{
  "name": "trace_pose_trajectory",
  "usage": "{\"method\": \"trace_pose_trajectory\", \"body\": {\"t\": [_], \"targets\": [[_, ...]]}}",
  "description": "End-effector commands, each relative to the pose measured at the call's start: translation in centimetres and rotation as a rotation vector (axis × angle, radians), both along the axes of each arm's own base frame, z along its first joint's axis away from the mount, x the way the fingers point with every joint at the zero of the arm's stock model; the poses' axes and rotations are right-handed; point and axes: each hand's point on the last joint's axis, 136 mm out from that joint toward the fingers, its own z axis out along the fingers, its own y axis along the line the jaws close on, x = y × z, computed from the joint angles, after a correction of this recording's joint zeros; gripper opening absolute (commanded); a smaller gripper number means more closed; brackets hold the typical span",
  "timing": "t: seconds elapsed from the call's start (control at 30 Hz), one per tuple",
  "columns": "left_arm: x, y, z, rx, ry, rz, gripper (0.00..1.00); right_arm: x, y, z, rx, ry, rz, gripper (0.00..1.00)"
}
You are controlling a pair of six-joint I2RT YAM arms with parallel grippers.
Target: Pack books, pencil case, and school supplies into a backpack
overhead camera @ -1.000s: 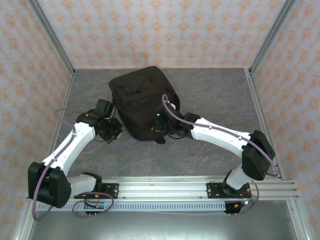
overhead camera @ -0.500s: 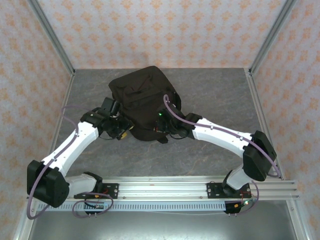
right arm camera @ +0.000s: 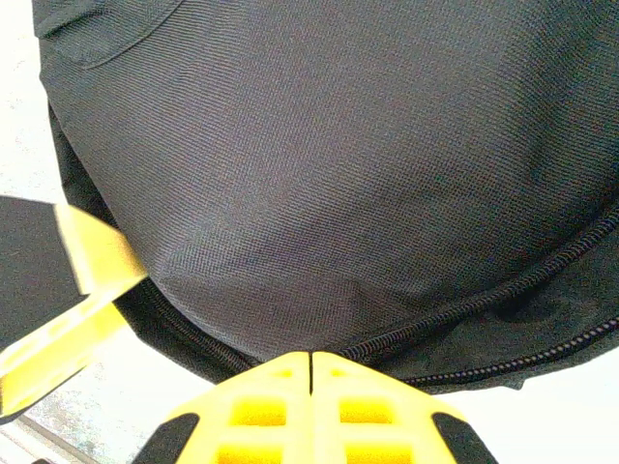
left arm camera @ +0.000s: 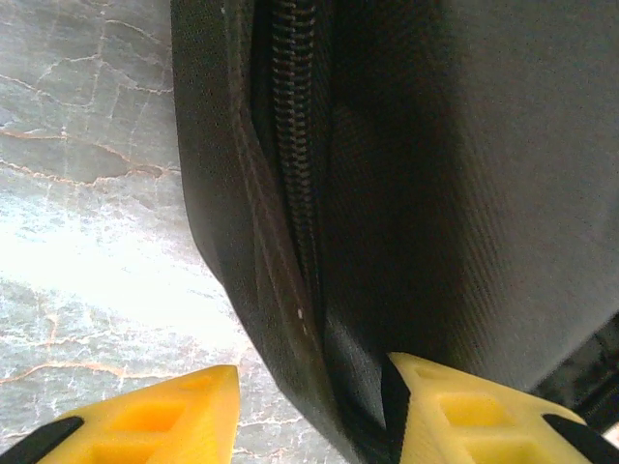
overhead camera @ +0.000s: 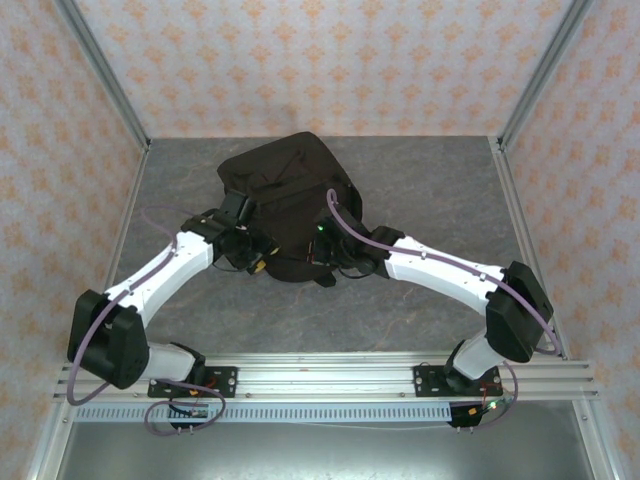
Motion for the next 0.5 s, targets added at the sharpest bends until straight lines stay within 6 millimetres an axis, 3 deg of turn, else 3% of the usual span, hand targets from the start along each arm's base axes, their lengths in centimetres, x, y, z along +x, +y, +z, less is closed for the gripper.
{"method": "trace_pose_trajectory", "body": {"t": [0.0, 0.1, 0.23, 0.47], "targets": [[0.8, -0.2, 0.2, 0.019, -0.018, -0.013, 0.39, 0.0, 0.0, 0.2, 0.007, -0.012, 0.009, 0.00], [0.6, -0.1, 0.0, 0.034, -0.006, -0.035, 0.26, 0.1, -0.7, -0.1, -0.034, -0.020, -0.001, 0.00], [-0.2, 1.2, 0.2, 0.100, 0.003, -0.060, 0.00, 0.6, -2.0, 0.0, -0.112, -0.047, -0.018, 0.00], [-1.6, 4.2, -0.8, 0.142, 0.044, -0.041, 0.00, 1.6, -4.0, 0.4, -0.191, -0.073, -0.037, 0.00]]}}
